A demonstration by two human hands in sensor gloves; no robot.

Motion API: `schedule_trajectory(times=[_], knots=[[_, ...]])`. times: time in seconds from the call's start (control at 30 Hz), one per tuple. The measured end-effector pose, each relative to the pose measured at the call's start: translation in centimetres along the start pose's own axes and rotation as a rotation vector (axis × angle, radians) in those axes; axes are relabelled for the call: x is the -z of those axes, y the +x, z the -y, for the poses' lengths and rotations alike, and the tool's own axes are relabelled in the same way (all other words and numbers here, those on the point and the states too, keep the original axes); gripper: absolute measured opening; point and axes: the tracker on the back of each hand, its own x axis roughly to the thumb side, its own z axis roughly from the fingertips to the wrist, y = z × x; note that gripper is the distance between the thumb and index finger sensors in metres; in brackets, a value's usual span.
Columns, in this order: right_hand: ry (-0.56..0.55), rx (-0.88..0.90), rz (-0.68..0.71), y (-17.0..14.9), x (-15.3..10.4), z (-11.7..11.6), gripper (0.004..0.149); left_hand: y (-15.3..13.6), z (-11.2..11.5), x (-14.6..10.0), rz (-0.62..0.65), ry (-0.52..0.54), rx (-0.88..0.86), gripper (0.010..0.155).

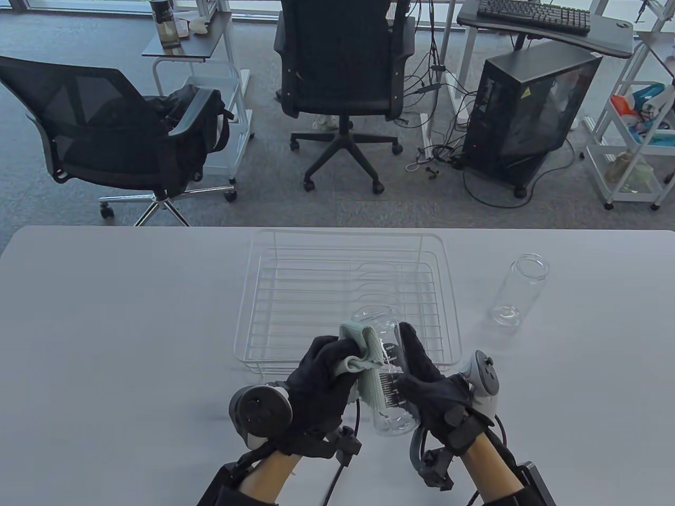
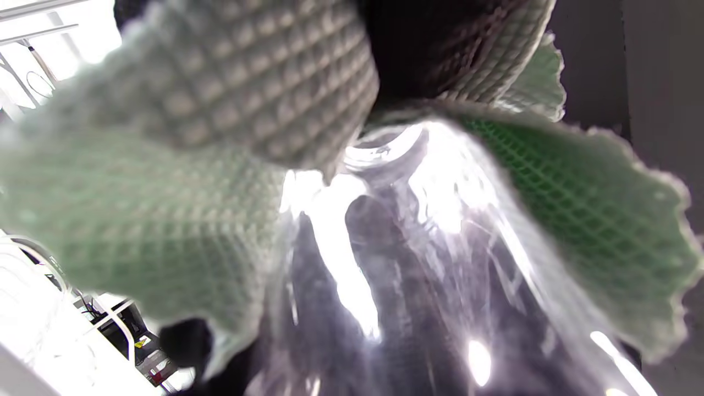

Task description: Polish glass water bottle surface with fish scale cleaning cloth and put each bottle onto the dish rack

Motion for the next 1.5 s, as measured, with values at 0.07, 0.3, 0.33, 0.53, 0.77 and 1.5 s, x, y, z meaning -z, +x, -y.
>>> schedule_trajectory(times=[0.07,0.3,0.33,0.53,0.77,1.5], knots=[[-0.038,-0.077,0.021,0.3,0.0,0.2,0.09,0.2,0.7,-0.3,0.013,-0.025,0.014,0.04],[-0.216,-0.201,0.019,0.8,-0.8,1.3,0.097,1.1,3.5,-1.5,0.138,-0.18,0.187,0.04],[-0.2,-0.188,0.008,0.8,-0.9,1.3,0.096,1.1,3.6,-1.4,0.136,-0.184,0.185,0.04],[-0.129,-0.043,0.0,0.6,-0.4,0.9,0.078,0.8,2.8,-1.1,0.111,-0.162,0.145,0.04],[-0.02,-0.009,-0.058,0.0,-0.5,0.0,0.071,-0.2,0.6,-0.2,0.01,-0.039,0.057,0.04],[-0.323,-0.17,0.058,1.0,-0.6,0.2,0.087,1.1,2.8,-1.3,0.109,-0.129,0.178,0.041]])
